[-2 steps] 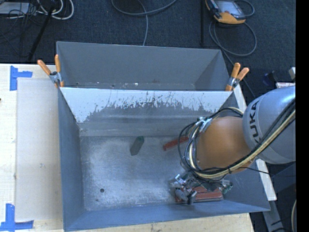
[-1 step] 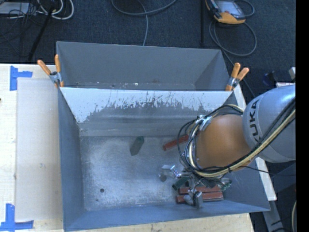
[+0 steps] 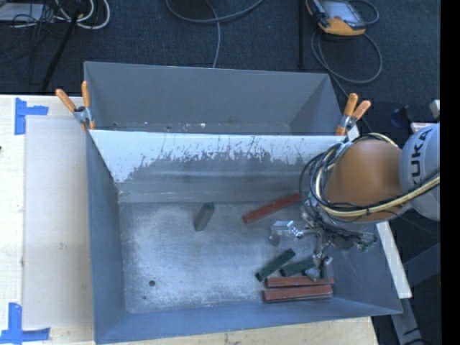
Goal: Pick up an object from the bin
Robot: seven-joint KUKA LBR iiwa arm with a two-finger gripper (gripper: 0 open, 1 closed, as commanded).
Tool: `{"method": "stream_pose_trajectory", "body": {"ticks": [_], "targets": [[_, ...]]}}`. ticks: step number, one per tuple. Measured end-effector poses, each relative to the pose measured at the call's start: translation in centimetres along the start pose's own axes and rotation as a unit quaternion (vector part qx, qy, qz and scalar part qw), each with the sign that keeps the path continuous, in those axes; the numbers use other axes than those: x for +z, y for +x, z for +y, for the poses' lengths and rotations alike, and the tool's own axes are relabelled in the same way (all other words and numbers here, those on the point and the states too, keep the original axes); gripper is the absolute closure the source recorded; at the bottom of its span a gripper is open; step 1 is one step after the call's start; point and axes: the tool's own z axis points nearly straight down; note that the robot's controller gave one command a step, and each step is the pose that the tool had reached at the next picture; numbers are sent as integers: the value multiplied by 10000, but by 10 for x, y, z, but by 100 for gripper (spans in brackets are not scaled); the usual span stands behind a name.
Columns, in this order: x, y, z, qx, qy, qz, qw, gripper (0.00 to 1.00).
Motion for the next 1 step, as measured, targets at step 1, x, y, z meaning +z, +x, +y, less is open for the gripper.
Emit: {"method": "stream_pose_trajectory", "body": {"ticks": [1], "targets": [[-3,9,75,-437,20,-57,9990,0]]}}
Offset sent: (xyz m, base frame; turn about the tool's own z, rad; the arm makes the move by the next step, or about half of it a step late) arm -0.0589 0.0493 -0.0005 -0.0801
